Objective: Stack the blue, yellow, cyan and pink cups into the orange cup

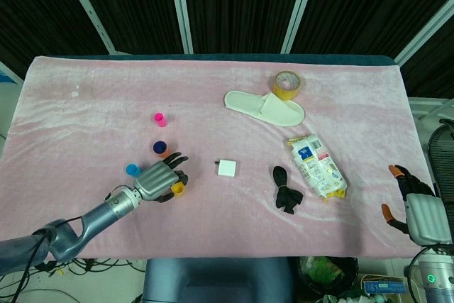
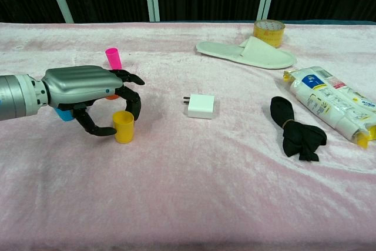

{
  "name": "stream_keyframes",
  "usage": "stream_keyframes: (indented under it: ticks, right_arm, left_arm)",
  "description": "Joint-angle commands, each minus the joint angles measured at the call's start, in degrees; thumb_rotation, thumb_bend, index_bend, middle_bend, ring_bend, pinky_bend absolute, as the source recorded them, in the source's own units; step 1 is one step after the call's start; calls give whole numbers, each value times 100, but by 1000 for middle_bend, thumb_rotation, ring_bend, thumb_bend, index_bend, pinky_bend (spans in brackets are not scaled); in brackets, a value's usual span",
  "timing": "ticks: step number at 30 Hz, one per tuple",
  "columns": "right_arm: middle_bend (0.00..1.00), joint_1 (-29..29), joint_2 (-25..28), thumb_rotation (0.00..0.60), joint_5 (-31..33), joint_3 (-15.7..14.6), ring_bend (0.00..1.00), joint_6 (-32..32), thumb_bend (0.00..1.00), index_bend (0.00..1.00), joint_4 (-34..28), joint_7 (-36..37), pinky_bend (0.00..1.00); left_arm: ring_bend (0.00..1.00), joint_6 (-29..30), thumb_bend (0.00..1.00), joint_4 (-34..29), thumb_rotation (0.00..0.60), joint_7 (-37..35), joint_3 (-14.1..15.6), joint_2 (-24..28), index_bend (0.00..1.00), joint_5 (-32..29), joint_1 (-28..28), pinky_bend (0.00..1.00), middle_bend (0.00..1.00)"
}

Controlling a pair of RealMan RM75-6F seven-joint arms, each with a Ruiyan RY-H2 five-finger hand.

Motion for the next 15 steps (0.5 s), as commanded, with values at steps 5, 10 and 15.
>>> stream_keyframes:
  ticks: [5, 10, 15]
  right_arm:
    - [99, -1, -3, 600, 13, 11, 171, 5, 297, 145, 2, 12, 237]
    - [100, -2, -10, 600, 1, 5, 171, 12, 298, 145, 1, -8, 237]
    - [100, -3, -19, 600, -3, 1, 171, 16, 298, 145, 1, -31, 237]
  left_arm:
    - [17, 466, 394, -209, 600, -205, -228, 333, 461, -116, 110, 0, 507]
    - [18, 836, 394, -357, 600, -355, -479, 683, 459, -230, 181, 0, 500]
    - [16, 951, 394, -165, 600, -630, -717, 701, 459, -538, 243, 0, 498]
